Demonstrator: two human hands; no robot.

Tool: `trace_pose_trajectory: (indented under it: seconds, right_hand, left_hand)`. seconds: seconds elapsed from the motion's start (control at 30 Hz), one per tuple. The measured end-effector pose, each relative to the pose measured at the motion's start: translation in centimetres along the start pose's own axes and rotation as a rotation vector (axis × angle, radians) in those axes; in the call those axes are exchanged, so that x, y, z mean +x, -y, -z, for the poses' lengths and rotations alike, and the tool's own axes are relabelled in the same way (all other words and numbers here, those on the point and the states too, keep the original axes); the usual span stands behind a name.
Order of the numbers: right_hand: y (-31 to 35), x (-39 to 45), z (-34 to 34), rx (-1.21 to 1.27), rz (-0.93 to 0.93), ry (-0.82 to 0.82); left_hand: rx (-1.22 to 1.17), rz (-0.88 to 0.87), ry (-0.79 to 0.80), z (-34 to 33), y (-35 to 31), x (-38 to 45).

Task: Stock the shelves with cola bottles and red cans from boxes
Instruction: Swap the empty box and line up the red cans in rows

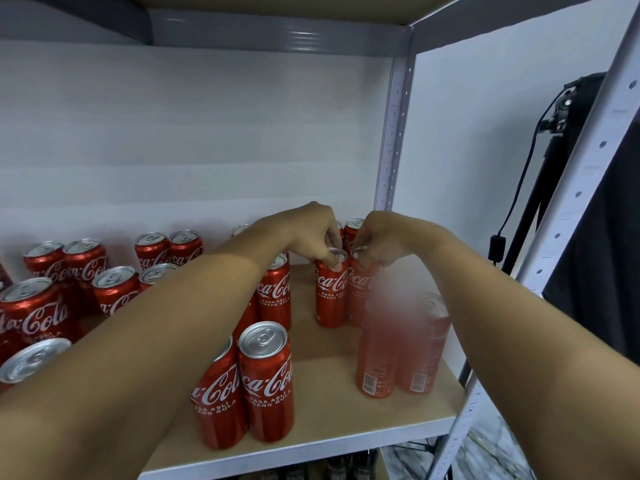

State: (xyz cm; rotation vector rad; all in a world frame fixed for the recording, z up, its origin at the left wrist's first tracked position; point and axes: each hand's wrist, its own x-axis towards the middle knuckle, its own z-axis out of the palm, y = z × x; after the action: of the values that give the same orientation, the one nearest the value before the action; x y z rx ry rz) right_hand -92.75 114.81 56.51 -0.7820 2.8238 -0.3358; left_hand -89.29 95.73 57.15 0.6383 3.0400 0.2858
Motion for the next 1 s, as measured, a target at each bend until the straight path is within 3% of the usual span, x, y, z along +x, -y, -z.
trace_pose_trajectory:
  seconds: [1.0]
  right_hand:
    - [0.4,-1.2,0.4,0.181,-0.154,0.001]
  left_hand:
    - [-0.047,-0.014,0.069,-0.1,-0.4,2.1]
